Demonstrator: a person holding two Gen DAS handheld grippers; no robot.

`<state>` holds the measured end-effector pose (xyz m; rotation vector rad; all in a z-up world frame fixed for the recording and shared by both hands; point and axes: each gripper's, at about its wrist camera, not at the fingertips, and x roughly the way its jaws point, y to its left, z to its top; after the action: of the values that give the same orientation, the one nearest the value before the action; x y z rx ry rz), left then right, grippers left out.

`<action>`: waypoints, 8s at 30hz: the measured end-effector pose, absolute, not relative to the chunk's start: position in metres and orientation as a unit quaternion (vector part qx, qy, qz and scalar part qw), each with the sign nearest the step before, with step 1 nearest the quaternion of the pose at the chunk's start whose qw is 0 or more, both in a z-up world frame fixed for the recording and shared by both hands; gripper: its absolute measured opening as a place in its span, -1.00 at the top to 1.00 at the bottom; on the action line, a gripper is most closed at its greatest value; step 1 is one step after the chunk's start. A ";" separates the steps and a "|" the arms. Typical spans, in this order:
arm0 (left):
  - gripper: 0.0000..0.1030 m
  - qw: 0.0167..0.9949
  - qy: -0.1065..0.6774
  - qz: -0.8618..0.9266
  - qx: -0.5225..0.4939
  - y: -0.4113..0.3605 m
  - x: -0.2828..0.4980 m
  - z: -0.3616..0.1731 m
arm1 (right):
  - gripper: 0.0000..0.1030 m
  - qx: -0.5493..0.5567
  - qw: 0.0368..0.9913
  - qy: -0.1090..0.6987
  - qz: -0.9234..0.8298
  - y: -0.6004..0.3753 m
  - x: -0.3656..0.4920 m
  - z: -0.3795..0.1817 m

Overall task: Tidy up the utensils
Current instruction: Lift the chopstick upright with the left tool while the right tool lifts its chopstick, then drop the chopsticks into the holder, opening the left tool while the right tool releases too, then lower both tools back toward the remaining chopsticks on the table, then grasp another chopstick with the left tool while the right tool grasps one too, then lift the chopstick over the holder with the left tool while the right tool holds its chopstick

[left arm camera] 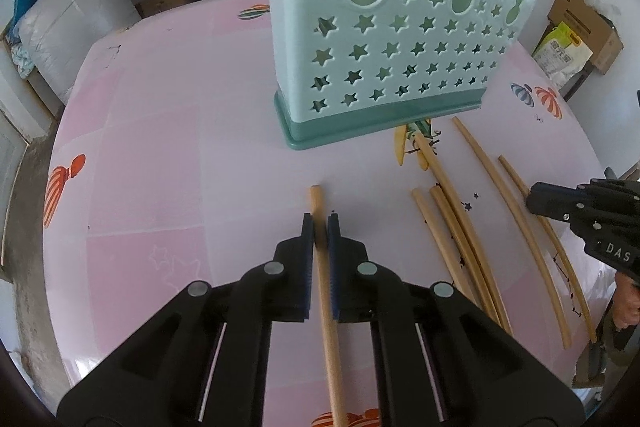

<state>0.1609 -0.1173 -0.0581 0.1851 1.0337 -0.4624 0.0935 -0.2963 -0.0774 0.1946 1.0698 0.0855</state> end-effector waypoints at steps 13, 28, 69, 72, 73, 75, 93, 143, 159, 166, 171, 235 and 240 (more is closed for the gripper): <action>0.91 0.858 0.461 -0.225 0.031 -0.099 0.159 -0.038 | 0.87 0.102 0.872 0.479 0.007 -0.291 0.089 -0.074; 0.91 0.889 0.367 -0.269 -0.047 -0.069 0.139 0.044 | 0.87 0.128 0.899 0.420 -0.005 -0.305 0.076 -0.040; 0.91 0.956 0.094 -0.263 -0.089 -0.144 0.203 0.146 | 0.87 0.145 0.933 0.329 -0.014 -0.321 0.050 0.015; 0.91 0.948 0.147 -0.267 -0.091 -0.146 0.207 0.121 | 0.87 0.143 0.935 0.323 -0.015 -0.323 0.046 0.019; 0.91 0.946 0.158 -0.268 -0.090 -0.144 0.205 0.116 | 0.87 0.143 0.936 0.321 -0.015 -0.324 0.044 0.021; 0.79 0.947 0.164 -0.265 -0.080 -0.136 0.197 0.109 | 0.87 0.148 0.937 0.317 -0.013 -0.326 0.041 0.024; -0.31 0.941 0.233 -0.239 -0.050 -0.071 0.112 0.057 | 0.87 0.143 0.980 0.133 0.049 -0.318 0.044 0.150; -0.59 0.877 0.397 -0.266 0.046 -0.107 0.072 -0.050 | 0.84 0.074 0.874 0.481 0.005 -0.265 0.071 -0.069; -0.59 0.871 0.408 -0.236 0.138 -0.145 0.068 -0.074 | 0.86 0.145 0.874 0.462 -0.028 -0.295 0.042 -0.078; -0.10 0.870 0.418 -0.227 0.132 -0.137 0.075 -0.070 | 0.86 0.158 0.871 0.464 -0.032 -0.294 0.042 -0.079; 0.65 0.867 0.433 -0.217 0.118 -0.128 0.084 -0.067 | 0.86 0.172 0.861 0.478 -0.021 -0.295 0.036 -0.078; 0.91 0.839 0.500 -0.199 0.082 -0.120 0.162 -0.057 | 0.87 0.150 0.859 0.490 0.000 -0.286 0.092 -0.078; 0.91 0.848 0.486 -0.207 0.049 -0.109 0.161 -0.043 | 0.87 0.169 0.857 0.487 0.009 -0.290 0.090 -0.080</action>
<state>0.1614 -0.1088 -0.0435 0.1032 1.0245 -0.4362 0.0905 -0.2898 -0.0796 0.3548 1.0239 0.0184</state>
